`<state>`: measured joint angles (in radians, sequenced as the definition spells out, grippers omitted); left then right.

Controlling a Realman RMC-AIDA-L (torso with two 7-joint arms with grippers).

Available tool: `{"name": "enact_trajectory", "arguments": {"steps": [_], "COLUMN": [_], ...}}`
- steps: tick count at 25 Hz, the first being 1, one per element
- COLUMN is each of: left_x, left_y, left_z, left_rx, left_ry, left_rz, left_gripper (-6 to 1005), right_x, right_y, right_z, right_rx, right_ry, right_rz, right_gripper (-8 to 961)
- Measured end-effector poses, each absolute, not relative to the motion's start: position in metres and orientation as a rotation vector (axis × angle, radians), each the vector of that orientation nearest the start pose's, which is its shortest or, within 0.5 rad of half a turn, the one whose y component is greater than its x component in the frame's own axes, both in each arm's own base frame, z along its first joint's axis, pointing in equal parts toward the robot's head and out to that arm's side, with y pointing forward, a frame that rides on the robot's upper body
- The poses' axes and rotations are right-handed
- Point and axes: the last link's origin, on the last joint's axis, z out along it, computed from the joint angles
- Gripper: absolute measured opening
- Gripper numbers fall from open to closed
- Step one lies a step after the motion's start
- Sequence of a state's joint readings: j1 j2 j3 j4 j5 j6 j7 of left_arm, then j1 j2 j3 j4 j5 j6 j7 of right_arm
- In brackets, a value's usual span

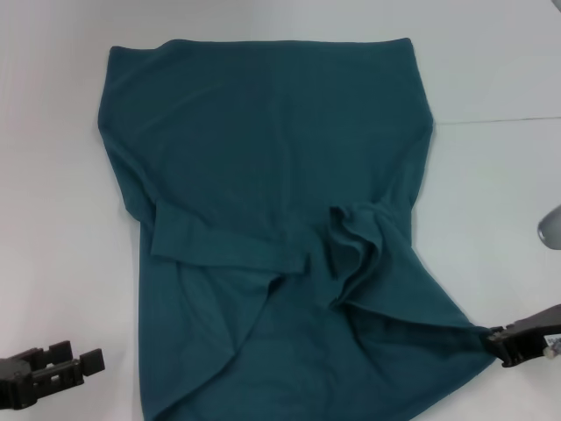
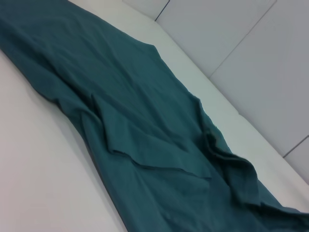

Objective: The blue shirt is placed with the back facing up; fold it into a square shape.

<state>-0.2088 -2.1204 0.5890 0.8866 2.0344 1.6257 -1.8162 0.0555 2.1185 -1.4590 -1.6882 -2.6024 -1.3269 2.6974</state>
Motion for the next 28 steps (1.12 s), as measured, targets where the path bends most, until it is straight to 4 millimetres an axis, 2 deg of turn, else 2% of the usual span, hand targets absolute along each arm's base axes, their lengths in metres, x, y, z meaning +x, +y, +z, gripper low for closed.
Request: {"name": "enact_trajectory", "arguments": {"steps": [9, 17, 23, 28], "left_x": [-0.335, -0.335, -0.336, -0.334], "left_y": [0.255, 0.256, 0.254, 0.257], "left_z": [0.036, 0.032, 0.032, 0.031], "left_rx": [-2.346, -2.366, -2.356, -2.368], "left_ry": [-1.363, -1.392, -1.41, -1.399], "left_rz": [-0.711, -0.665, -0.662, -0.658], "left_gripper": [875, 876, 876, 875], "right_x": [0.272, 0.271, 0.289, 0.286], "right_y": [0.265, 0.265, 0.259, 0.258], "right_z": [0.038, 0.038, 0.054, 0.045], "right_rx": [-2.172, -2.186, -2.109, -2.161], "right_ry": [1.287, 1.276, 1.315, 1.303], "right_rz": [-0.178, -0.163, -0.156, -0.167], "right_gripper": [43, 43, 44, 44]}}
